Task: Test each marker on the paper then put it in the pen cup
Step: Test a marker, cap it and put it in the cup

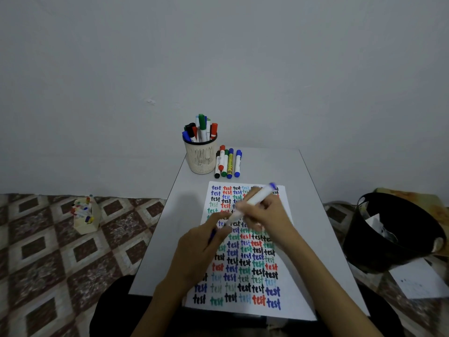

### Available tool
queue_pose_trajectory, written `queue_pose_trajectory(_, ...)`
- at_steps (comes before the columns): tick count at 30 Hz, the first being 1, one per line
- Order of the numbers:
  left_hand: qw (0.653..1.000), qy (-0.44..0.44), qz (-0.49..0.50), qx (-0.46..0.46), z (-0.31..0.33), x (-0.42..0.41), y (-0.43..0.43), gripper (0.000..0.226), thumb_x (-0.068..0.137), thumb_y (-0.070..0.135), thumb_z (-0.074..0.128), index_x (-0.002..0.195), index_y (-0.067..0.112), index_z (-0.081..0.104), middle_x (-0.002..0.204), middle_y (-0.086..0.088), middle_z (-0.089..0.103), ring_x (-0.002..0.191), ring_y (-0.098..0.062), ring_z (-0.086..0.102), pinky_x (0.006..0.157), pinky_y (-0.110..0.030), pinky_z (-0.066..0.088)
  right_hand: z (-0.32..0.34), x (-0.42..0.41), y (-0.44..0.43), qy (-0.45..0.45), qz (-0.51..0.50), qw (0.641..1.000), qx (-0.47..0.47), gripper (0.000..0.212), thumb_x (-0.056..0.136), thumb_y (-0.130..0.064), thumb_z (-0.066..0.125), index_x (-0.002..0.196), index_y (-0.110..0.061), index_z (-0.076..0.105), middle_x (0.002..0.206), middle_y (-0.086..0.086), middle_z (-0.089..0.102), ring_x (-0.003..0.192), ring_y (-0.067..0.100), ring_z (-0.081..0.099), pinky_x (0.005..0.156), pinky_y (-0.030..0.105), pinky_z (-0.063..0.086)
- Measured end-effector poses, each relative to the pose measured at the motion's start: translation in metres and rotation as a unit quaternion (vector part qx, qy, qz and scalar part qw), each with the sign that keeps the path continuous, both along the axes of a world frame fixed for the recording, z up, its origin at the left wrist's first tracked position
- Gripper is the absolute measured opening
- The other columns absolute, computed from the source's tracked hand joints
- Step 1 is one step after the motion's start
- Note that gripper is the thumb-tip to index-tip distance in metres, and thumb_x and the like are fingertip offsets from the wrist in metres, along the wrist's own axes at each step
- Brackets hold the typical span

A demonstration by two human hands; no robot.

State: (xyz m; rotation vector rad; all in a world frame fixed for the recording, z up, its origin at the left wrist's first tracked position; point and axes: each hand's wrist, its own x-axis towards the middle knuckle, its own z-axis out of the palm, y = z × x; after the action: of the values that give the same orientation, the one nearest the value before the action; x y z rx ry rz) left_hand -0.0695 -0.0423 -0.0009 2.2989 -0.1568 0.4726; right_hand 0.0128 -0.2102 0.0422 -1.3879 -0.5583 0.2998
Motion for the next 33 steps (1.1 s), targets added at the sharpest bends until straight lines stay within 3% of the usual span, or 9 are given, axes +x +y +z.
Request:
queue_pose_trajectory(3, 0.995, 0.004, 0.021, 0.093, -0.007, 0.002, 0.018, 0.045, 0.092, 0.056, 0.026, 0.129, 0.038, 0.045, 0.095, 0.015, 0.056, 0.087, -0.002, 0.051, 0.079, -0.027, 0.045, 0.001, 0.027, -0.019, 0.056, -0.113, 0.986, 0.109, 0.016, 0.082, -0.007, 0.066, 0.080, -0.003, 0.051, 0.070, 0.012, 0.064, 0.048, 0.016, 0.059, 0.041, 0.021, 0.048)
queue_pose_trajectory(5, 0.986, 0.030, 0.013, 0.165, -0.020, 0.002, 0.030, 0.053, 0.091, 0.055, 0.022, 0.137, 0.034, 0.037, 0.127, 0.011, 0.046, 0.117, -0.006, 0.040, 0.101, -0.029, 0.029, -0.003, 0.044, -0.033, 0.075, -0.170, 0.976, 0.114, 0.016, 0.084, -0.001, 0.065, 0.079, -0.006, 0.050, 0.082, 0.014, 0.066, 0.057, 0.019, 0.065, 0.049, 0.025, 0.055)
queue_pose_trajectory(7, 0.977, 0.041, 0.020, 0.206, -0.031, 0.002, 0.037, 0.058, 0.092, 0.059, 0.018, 0.142, 0.033, 0.031, 0.144, 0.009, 0.033, 0.132, -0.006, 0.026, 0.108, -0.028, 0.013, -0.012, 0.055, -0.042, 0.091, -0.185, 0.974, 0.094, 0.009, 0.087, -0.002, 0.063, 0.087, -0.007, 0.055, 0.092, 0.019, 0.068, 0.070, 0.024, 0.069, 0.055, 0.030, 0.058)
queue_pose_trajectory(10, 0.976, 0.047, 0.030, 0.209, -0.036, 0.003, 0.038, 0.056, 0.093, 0.060, 0.018, 0.142, 0.035, 0.028, 0.146, 0.010, 0.030, 0.135, -0.006, 0.024, 0.114, -0.038, 0.013, -0.023, 0.061, -0.050, 0.109, -0.164, 0.978, 0.067, 0.006, 0.088, 0.000, 0.061, 0.086, -0.003, 0.057, 0.088, 0.020, 0.068, 0.072, 0.026, 0.069, 0.054, 0.032, 0.059)
queue_pose_trajectory(15, 0.978, 0.042, 0.034, 0.203, -0.036, 0.003, 0.037, 0.054, 0.094, 0.060, 0.019, 0.141, 0.037, 0.030, 0.141, 0.013, 0.034, 0.132, -0.005, 0.028, 0.113, -0.040, 0.017, -0.033, 0.064, -0.050, 0.064, -0.208, 0.976, 0.004, 0.033, 0.080, 0.006, 0.071, 0.065, -0.008, 0.044, 0.049, 0.011, 0.053, 0.033, 0.015, 0.048, 0.033, 0.019, 0.034)
queue_pose_trajectory(19, 0.978, 0.045, 0.033, 0.203, -0.037, 0.004, 0.038, 0.054, 0.094, 0.060, 0.017, 0.141, 0.037, 0.030, 0.141, 0.014, 0.034, 0.132, -0.004, 0.028, 0.113, -0.040, 0.017, -0.037, 0.066, -0.045, 0.020, -0.259, 0.964, -0.050, 0.037, 0.078, 0.011, 0.067, 0.061, -0.010, 0.042, 0.054, 0.009, 0.049, 0.045, 0.012, 0.049, 0.043, 0.021, 0.042)
queue_pose_trajectory(24, 0.979, 0.043, 0.032, 0.199, -0.037, 0.004, 0.039, 0.053, 0.094, 0.058, 0.018, 0.140, 0.036, 0.032, 0.140, 0.014, 0.035, 0.132, -0.005, 0.028, 0.113, -0.039, 0.016, -0.044, 0.071, -0.046, 0.010, -0.251, 0.965, -0.081, 0.035, 0.080, 0.010, 0.065, 0.062, -0.011, 0.044, 0.064, 0.014, 0.051, 0.064, 0.027, 0.053, 0.052, 0.026, 0.046)
queue_pose_trajectory(30, 0.978, 0.043, 0.032, 0.203, -0.037, 0.003, 0.038, 0.053, 0.095, 0.058, 0.018, 0.140, 0.036, 0.032, 0.140, 0.015, 0.034, 0.131, -0.005, 0.030, 0.113, -0.040, 0.018, -0.046, 0.070, -0.043, -0.011, -0.250, 0.962, -0.112, 0.032, 0.080, 0.011, 0.063, 0.063, -0.009, 0.044, 0.060, 0.005, 0.054, 0.051, 0.005, 0.054, 0.048, 0.021, 0.044)
queue_pose_trajectory(33, 0.977, 0.042, 0.034, 0.206, -0.037, 0.003, 0.038, 0.054, 0.094, 0.058, 0.017, 0.141, 0.035, 0.032, 0.140, 0.014, 0.035, 0.131, -0.006, 0.030, 0.113, -0.040, 0.019, -0.046, 0.071, -0.042, -0.022, -0.253, 0.961, -0.113, 0.035, 0.079, 0.013, 0.061, 0.062, -0.010, 0.043, 0.059, 0.003, 0.053, 0.053, 0.006, 0.053, 0.048, 0.020, 0.043)
